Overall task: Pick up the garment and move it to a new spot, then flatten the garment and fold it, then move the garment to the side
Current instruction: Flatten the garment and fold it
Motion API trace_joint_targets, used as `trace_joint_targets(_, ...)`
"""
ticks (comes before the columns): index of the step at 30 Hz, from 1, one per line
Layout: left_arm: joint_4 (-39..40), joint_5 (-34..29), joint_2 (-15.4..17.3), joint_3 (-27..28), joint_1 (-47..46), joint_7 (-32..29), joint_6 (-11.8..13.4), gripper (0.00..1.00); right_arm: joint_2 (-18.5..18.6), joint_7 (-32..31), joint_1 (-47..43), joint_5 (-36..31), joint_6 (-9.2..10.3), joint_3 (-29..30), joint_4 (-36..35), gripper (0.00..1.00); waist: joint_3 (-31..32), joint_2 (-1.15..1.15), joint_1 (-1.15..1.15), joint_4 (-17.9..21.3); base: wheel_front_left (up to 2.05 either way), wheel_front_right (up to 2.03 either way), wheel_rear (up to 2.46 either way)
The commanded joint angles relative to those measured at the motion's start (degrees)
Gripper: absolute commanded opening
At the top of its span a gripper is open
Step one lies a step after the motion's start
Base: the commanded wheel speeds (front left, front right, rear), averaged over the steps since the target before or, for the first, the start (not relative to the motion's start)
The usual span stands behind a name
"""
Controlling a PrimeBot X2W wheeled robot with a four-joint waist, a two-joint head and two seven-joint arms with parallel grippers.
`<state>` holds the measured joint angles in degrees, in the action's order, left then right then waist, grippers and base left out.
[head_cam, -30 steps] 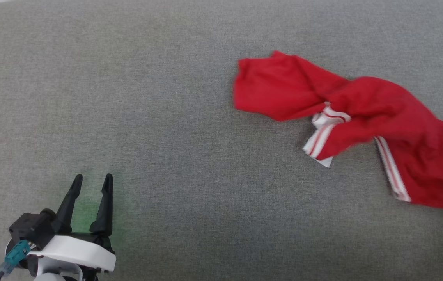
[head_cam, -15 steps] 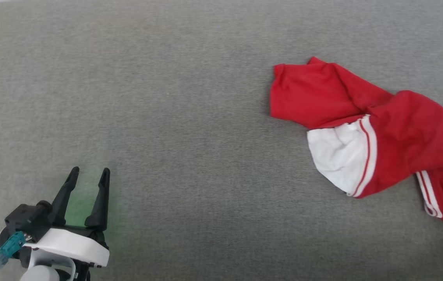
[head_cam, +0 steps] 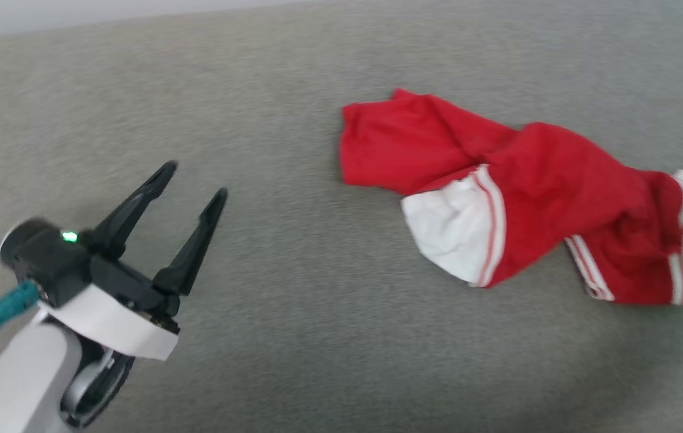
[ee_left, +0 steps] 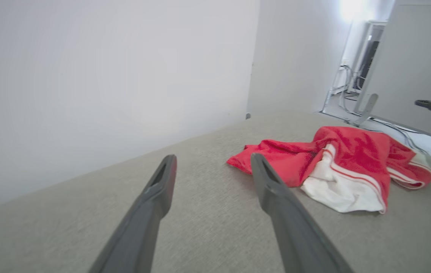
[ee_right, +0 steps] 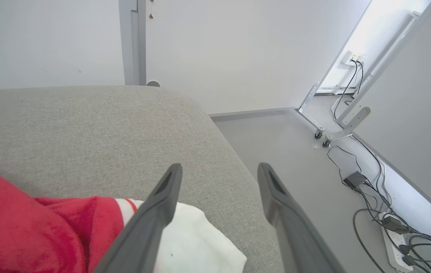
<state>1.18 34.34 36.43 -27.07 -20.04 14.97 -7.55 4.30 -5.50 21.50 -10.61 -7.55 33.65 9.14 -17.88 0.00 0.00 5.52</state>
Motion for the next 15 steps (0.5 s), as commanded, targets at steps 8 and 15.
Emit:
trace_joint_targets(8, 3.6, 21.3, 9.0, -25.2, -18.4, -24.8, 0.1, 1.0, -1.4, 5.6, -3.2, 5.5, 0.12, -10.3, -2.2, 1.0, -1.0, 0.0, 0.0, 8.9, 0.0, 0.0, 0.0)
trace_joint_targets(15, -2.1, 32.2, 7.4, -31.9, -28.1, -39.0, 0.1, 1.0, -1.4, 8.2, -4.3, 10.4, 0.12, -15.1, -1.2, 1.0, -4.1, 0.0, 0.0, 13.4, 0.0, 0.0, 0.0)
